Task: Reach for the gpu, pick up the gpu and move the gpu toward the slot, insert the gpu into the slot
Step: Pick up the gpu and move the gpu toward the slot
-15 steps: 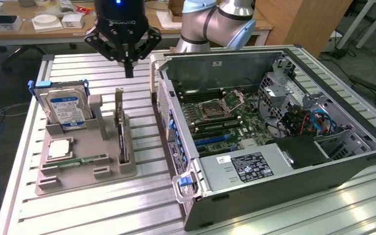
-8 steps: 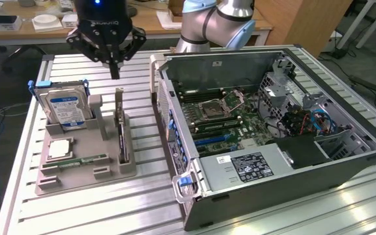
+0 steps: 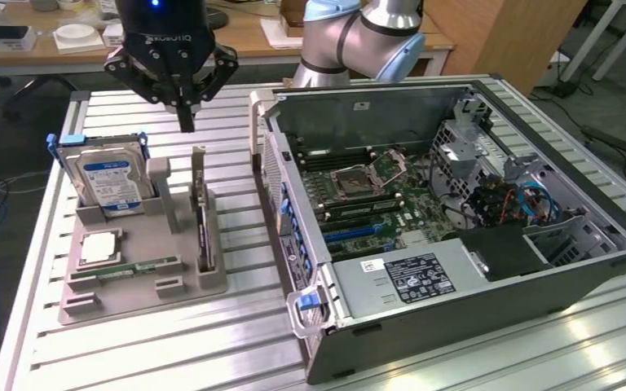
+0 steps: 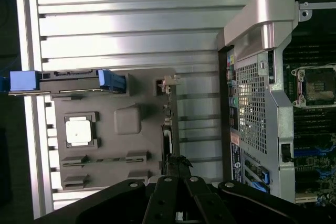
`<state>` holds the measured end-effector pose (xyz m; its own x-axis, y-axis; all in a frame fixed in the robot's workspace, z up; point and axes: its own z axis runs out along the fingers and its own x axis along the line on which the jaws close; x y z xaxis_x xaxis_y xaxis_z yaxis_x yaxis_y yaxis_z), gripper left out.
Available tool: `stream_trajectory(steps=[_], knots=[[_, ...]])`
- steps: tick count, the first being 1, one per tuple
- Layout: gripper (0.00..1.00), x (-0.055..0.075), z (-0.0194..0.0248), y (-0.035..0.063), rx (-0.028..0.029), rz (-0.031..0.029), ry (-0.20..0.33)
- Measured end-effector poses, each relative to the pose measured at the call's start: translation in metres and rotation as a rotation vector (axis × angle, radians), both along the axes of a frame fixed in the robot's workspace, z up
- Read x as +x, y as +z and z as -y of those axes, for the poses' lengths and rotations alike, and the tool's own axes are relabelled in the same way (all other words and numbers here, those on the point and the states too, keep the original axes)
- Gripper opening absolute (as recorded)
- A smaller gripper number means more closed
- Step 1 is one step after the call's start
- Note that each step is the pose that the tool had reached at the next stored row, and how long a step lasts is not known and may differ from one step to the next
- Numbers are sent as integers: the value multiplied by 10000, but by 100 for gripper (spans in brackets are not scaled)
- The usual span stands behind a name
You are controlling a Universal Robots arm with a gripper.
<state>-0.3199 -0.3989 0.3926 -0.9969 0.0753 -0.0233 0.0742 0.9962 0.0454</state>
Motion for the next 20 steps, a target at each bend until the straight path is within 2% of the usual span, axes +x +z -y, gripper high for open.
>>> stream_trajectory(steps=[5, 6, 7, 10, 11, 13, 14, 16, 17, 18, 19, 20], knots=[[11, 0, 0, 0, 0, 0, 0], [17, 0, 0, 0, 0, 0, 0], [17, 0, 0, 0, 0, 0, 0], [35, 0, 0, 0, 0, 0, 0], [35, 0, 0, 0, 0, 0, 0], [47, 0, 0, 0, 0, 0, 0], [47, 0, 0, 0, 0, 0, 0], [58, -1, -2, 0, 0, 0, 0], [58, -1, -5, -1, 0, 0, 1], [65, -1, -7, -3, 0, -7, 46], [65, -1, -7, -11, -7, -12, 164], [65, 0, -7, -16, -45, -23, 270]])
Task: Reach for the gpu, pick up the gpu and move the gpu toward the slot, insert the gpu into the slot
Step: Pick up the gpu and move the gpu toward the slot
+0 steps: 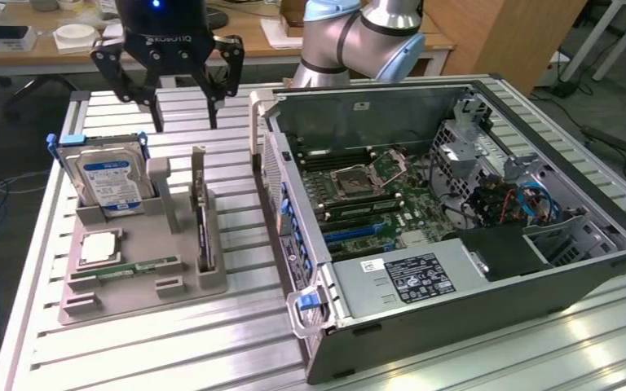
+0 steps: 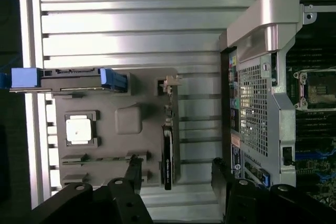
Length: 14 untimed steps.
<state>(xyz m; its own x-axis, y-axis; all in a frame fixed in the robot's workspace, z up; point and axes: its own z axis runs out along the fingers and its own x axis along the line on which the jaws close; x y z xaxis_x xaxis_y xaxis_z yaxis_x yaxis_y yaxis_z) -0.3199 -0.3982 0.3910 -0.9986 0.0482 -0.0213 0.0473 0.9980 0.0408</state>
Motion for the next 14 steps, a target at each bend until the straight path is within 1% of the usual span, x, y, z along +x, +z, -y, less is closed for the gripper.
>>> stream_trajectory(steps=[1, 2, 3, 5, 9, 12, 14], knots=[[65, 1, 1, -8, -22, -37, 88], [65, 0, 1, -20, -21, -66, 181], [65, -1, 0, -40, -22, -75, 314], [65, 0, 0, -76, -23, -76, 526], [65, 1, 2, -147, -24, -78, 790], [65, 1, 4, -203, -24, -95, 988], [65, 2, 9, -239, -23, -116, 1061]])
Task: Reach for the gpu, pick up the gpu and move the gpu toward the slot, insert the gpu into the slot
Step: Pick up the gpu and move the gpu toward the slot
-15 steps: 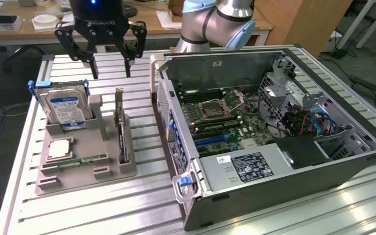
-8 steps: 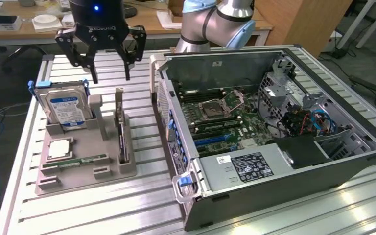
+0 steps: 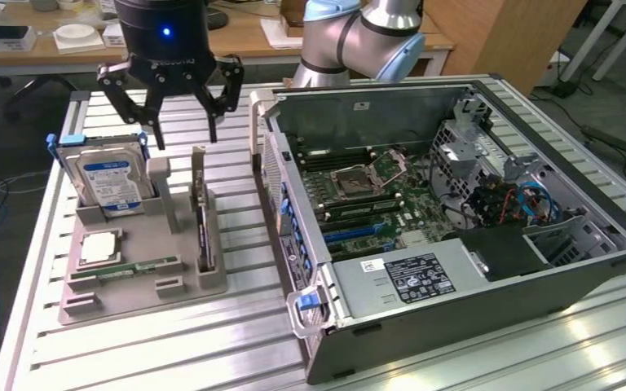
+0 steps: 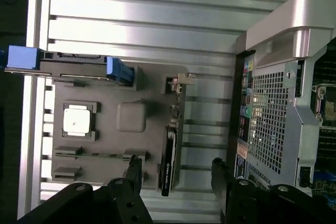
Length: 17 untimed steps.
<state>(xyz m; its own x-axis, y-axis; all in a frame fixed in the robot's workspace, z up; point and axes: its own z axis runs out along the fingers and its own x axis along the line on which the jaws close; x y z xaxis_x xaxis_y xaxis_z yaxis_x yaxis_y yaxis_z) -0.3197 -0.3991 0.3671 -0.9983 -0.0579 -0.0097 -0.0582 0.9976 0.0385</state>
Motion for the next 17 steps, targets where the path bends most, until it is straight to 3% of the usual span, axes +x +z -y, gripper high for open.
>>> stream_trajectory(steps=[13, 17], knots=[[65, -1, 48, -236, 0, -16, -45], [65, -1, 100, -309, -1, -1, -142]])
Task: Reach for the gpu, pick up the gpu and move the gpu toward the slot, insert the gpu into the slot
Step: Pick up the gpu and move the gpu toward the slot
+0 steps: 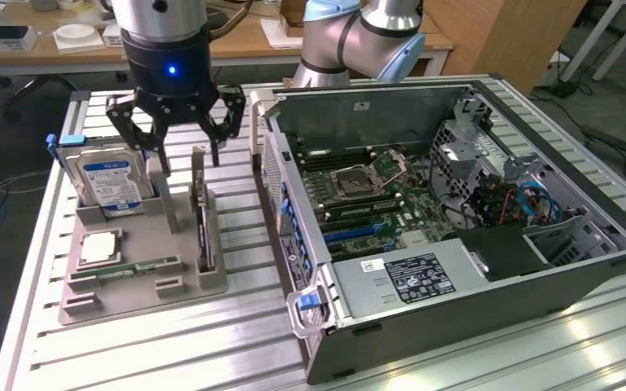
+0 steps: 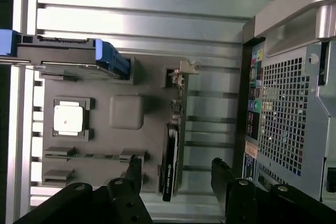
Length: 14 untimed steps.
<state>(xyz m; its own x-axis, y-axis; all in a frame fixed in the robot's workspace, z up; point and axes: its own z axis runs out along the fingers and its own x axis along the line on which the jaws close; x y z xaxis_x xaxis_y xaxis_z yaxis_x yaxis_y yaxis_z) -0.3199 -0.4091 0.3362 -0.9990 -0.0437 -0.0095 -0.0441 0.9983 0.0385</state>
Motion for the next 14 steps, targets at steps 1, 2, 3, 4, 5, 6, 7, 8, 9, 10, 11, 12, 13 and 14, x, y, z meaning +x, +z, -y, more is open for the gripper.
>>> stream_trajectory(steps=[1, 2, 3, 4, 5, 6, 7, 8, 9, 10, 11, 12, 13, 14], knots=[[65, 0, 19, -19, 1, 7, -14], [65, 0, 39, -36, 1, 14, -28], [65, 0, 56, -53, 1, 21, -42], [65, 1, 65, -72, 3, 28, -59], [65, 1, 70, -90, 2, 27, -74], [65, 0, 72, -108, 1, 26, -82], [65, 0, 73, -126, 0, 25, -87], [65, 0, 74, -144, 0, 25, -90], [65, 1, 75, -162, 1, 26, -93], [65, 2, 75, -181, 1, 26, -99], [65, 2, 76, -198, 1, 26, -108], [65, 3, 76, -217, 1, 26, -118], [65, 3, 77, -236, 1, 27, -128], [65, 4, 78, -254, 1, 27, -141]])
